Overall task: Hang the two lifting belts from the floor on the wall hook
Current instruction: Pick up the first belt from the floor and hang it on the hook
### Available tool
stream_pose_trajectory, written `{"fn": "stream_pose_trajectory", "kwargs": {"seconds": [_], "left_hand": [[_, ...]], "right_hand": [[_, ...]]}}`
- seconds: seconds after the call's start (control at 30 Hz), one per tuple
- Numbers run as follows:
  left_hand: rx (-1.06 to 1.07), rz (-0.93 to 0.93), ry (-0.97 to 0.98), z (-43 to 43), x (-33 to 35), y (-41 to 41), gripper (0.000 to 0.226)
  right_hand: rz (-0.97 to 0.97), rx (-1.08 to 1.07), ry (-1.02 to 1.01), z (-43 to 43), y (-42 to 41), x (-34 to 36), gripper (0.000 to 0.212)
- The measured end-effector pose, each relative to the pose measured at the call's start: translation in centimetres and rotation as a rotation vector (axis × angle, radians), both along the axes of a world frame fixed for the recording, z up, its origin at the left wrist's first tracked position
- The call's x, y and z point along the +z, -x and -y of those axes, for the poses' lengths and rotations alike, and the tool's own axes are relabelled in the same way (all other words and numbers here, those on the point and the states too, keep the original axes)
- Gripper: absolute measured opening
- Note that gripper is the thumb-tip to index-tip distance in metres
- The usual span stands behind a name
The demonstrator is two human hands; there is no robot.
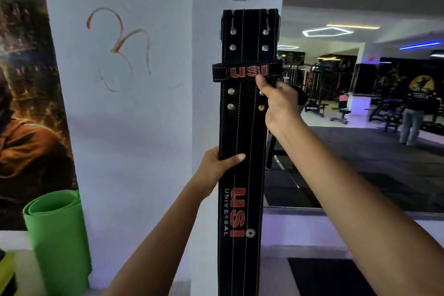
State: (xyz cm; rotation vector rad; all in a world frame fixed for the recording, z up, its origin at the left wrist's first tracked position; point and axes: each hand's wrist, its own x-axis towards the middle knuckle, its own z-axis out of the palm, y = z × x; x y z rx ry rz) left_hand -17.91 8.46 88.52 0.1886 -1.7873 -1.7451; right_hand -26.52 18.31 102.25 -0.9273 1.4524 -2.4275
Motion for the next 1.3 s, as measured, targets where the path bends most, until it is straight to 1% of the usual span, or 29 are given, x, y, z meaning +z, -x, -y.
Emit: {"fn": "stream_pose_trajectory", "kwargs": {"seconds": [0.07, 0.13, 0.27, 0.33, 0.4, 0.47, 0.57, 0.63, 0.7, 0.77, 0.8, 0.87, 0.97, 1.03, 1.13, 1.17, 1.23, 1.3], "left_hand": [[-0.001, -0.014, -0.006, -0.2, 0.7, 0.2, 0.032], [-0.016, 0.051, 0.008, -0.3, -1.2, -0.1, 0.034], [-0.064, 0.352, 0.141, -0.5, -8.9, -1.2, 0.021], [-0.053, 0.45, 0.134, -0.8, -11.4, -1.6, 0.018], [-0.027, 0.419, 0.1, -0.6, -11.1, -1.4, 0.016], [-0.018, 0.291, 0.073, -0.1, -8.9, -0.7, 0.015], [0.012, 0.15, 0.013, 0.2, -6.0, 0.1, 0.024], [0.008, 0.182, 0.038, -0.1, -7.0, 0.0, 0.021], [-0.013, 0.292, 0.08, -0.5, -9.6, -0.4, 0.019], [-0.014, 0.361, 0.068, -1.0, -11.1, -0.7, 0.019], [-0.005, 0.349, 0.061, -1.0, -10.9, -0.7, 0.017], [0.007, 0.258, 0.045, -0.8, -8.9, -0.2, 0.014], [0.012, 0.148, 0.008, -0.5, -6.0, 0.4, 0.023], [0.011, 0.179, 0.015, -0.8, -6.7, 0.3, 0.023], [-0.011, 0.313, 0.043, -1.8, -10.2, -0.6, 0.013], [-0.018, 0.322, 0.023, -2.0, -10.8, -0.8, 0.012], [-0.011, 0.271, -0.018, -2.0, -10.2, -0.8, 0.012], [-0.008, 0.194, -0.025, -1.8, -8.0, -0.4, 0.021]], "right_hand": [[0.002, -0.004, -0.003, -0.2, 0.0, 0.0, 0.019], [0.013, -0.016, -0.007, -0.6, 0.0, -0.1, 0.022], [0.048, 0.002, 0.014, -1.0, 0.4, -0.4, 0.022], [0.057, 0.006, 0.02, -1.2, 0.4, -0.4, 0.02], [0.054, 0.002, 0.025, -1.3, 0.5, -0.4, 0.019], [0.051, -0.003, 0.038, -1.4, 0.4, -0.5, 0.02], [0.052, -0.015, 0.035, -1.6, 0.4, -0.9, 0.022], [0.051, -0.019, 0.016, -1.7, 0.2, -1.2, 0.021], [0.054, -0.015, 0.01, -1.7, 0.3, -1.6, 0.02], [0.067, -0.012, 0.012, -1.7, 0.3, -1.9, 0.02], [0.068, -0.012, 0.011, -1.7, 0.4, -2.0, 0.02], [0.054, -0.017, -0.002, -1.7, 0.3, -2.1, 0.02], [0.047, -0.02, 0.003, -1.9, 0.0, -2.0, 0.02], [0.043, -0.032, -0.001, -2.0, -0.1, -2.1, 0.022], [0.028, -0.025, -0.02, -2.1, -0.1, -2.6, 0.02], [0.032, -0.02, -0.023, -2.1, 0.0, -2.7, 0.019], [0.041, -0.015, -0.023, -2.1, 0.0, -2.9, 0.016], [0.047, -0.016, -0.017, -2.0, -0.1, -2.9, 0.016]]}}
